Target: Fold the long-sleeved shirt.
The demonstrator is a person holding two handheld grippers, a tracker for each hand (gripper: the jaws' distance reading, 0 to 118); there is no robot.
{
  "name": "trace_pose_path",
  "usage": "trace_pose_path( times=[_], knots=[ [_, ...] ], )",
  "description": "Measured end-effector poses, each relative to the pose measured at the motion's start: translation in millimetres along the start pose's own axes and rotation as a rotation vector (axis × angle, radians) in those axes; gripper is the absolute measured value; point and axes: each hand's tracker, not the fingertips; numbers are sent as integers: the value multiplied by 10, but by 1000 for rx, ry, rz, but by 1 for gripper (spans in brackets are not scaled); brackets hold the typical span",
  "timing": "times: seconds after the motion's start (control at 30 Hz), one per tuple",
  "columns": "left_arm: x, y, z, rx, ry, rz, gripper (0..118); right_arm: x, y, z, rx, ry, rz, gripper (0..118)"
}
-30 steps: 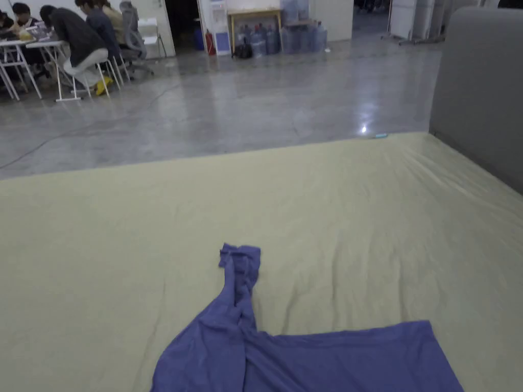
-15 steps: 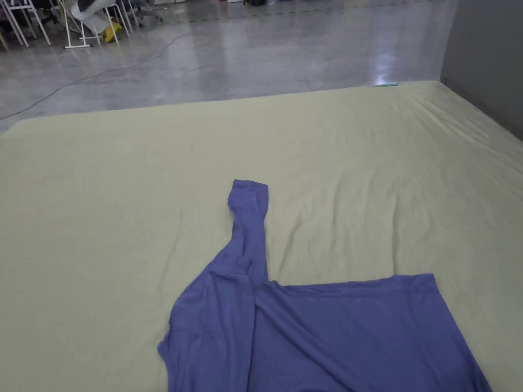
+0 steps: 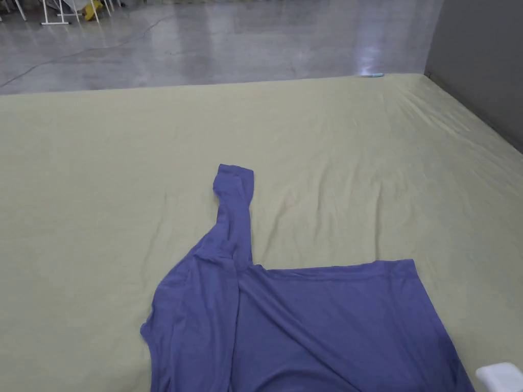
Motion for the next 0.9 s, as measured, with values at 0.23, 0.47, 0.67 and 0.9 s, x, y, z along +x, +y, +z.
trace_pose_path(
  times=[0.23, 0.47, 0.67, 0.9],
  knots=[
    [122, 148, 1, 32, -253, 207, 86, -170, 307, 449, 162, 149, -179, 79],
    [275, 423, -124, 119, -68, 106, 0, -911, 1363, -138, 108, 284, -102, 2],
    [23, 571, 96, 193, 125, 66, 0, -1665, 3574, -481, 211, 367, -2, 92],
    [-308, 534, 193, 162, 168, 119, 0, -2180, 5947, -1570, 59, 254, -130, 118]
  ],
)
